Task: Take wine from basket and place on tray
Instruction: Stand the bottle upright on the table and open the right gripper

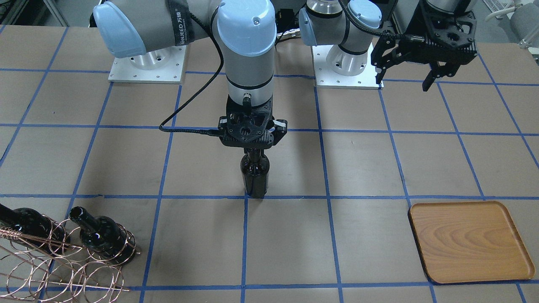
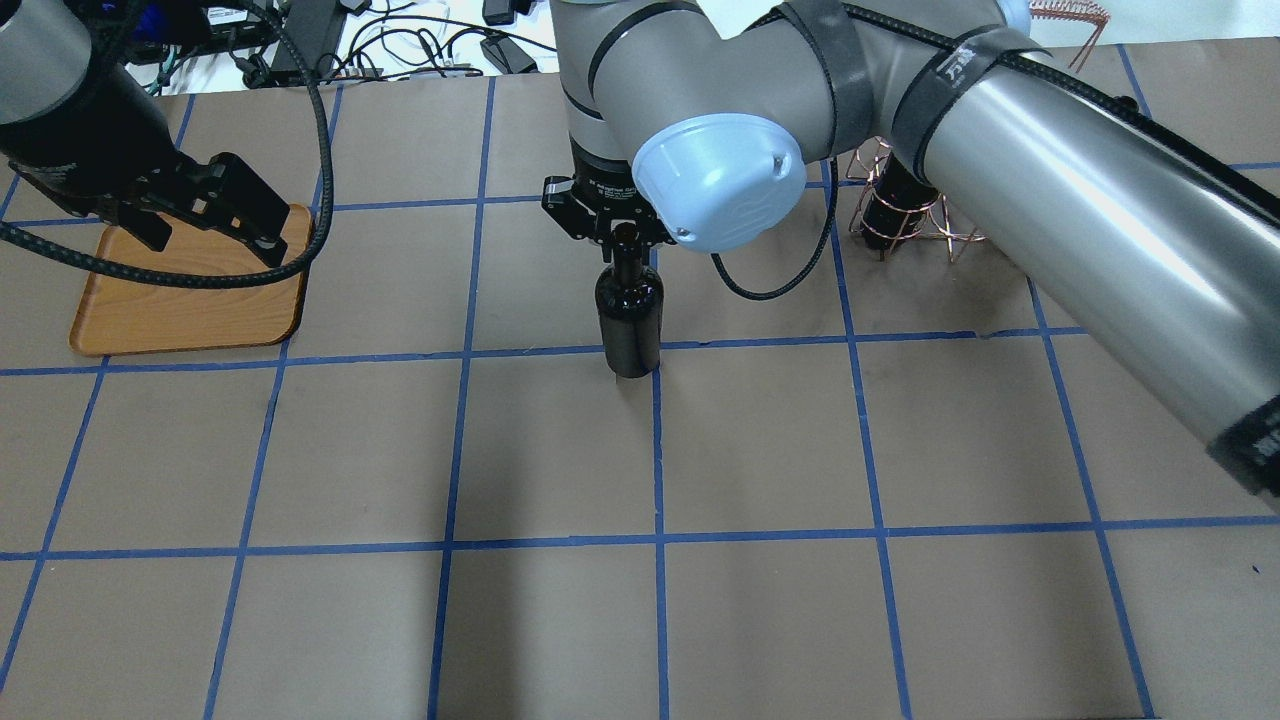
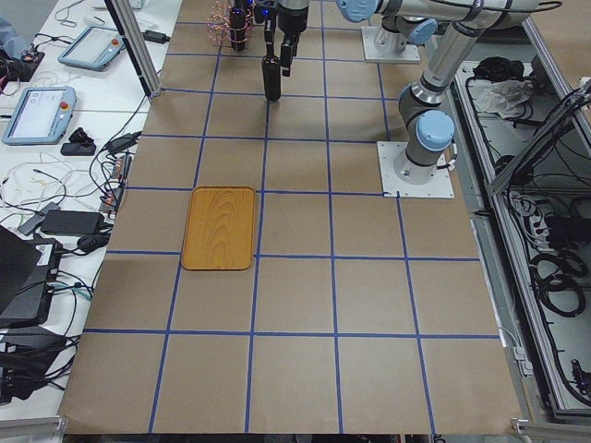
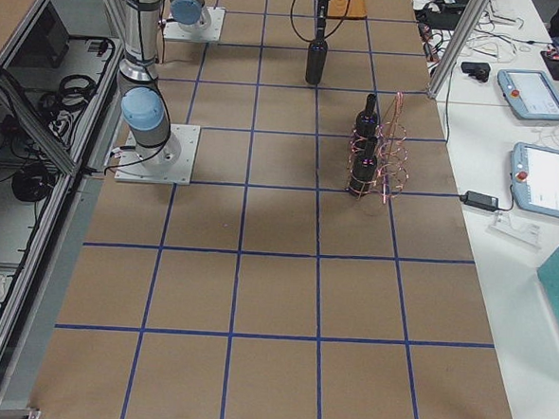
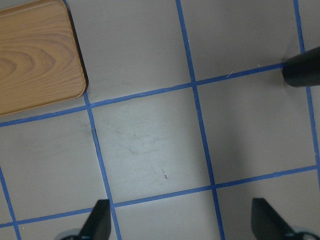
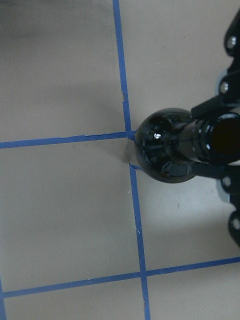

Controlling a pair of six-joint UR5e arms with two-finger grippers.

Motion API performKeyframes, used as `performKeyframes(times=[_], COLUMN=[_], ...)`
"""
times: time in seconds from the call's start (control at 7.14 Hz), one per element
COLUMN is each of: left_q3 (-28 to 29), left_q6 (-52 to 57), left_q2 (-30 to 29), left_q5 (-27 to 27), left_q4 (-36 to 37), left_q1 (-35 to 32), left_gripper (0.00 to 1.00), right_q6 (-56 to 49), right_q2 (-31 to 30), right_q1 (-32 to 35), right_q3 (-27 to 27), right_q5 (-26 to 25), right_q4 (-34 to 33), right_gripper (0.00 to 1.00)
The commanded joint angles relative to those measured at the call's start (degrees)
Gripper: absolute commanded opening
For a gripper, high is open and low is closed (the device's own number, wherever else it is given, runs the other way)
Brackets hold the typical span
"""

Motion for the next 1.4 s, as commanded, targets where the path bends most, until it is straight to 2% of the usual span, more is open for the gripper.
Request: performKeyframes(times=[0.0, 0.28, 0.42, 0.56, 0.7, 0.84, 1.26], left_q3=[-0.1, -0.1, -0.2, -0.8, -0.8, -0.8, -0.8], left_q6=[0.7, 0.2, 0.0, -0.1, -0.1, -0.1, -2.6], left_q2=[0.0, 0.0, -0.1, 0.0, 0.0, 0.0, 0.3], left_q5=[0.0, -0.1, -0.2, -0.3, -0.3, -0.3, -0.5], left_q4=[-0.1, -0.2, -0.1, 0.0, 0.2, 0.2, 0.2], left_q1=[0.0, 0.0, 0.0, -0.2, -0.2, -0.1, -0.5], left_gripper=[1.00, 1.00, 1.00, 1.00, 1.00, 1.00, 1.00], right_q6=[0.2, 0.2, 0.2, 0.3, 1.2, 1.6, 1.3], right_q2=[0.0, 0.0, -0.2, -0.2, -0.4, -0.5, -3.3], right_q1=[0.5, 0.5, 0.5, 0.5, 0.5, 0.6, -1.0], right_q3=[0.5, 1.6, 1.6, 1.5, 1.5, 1.3, -0.5], right_q5=[0.2, -0.1, -0.1, 0.5, 0.6, 0.7, 0.3], right_q4=[0.0, 0.0, 0.0, -0.1, 0.0, 0.0, 0.6], right_gripper=[0.00, 0.00, 0.04, 0.58, 0.77, 1.00, 1.00])
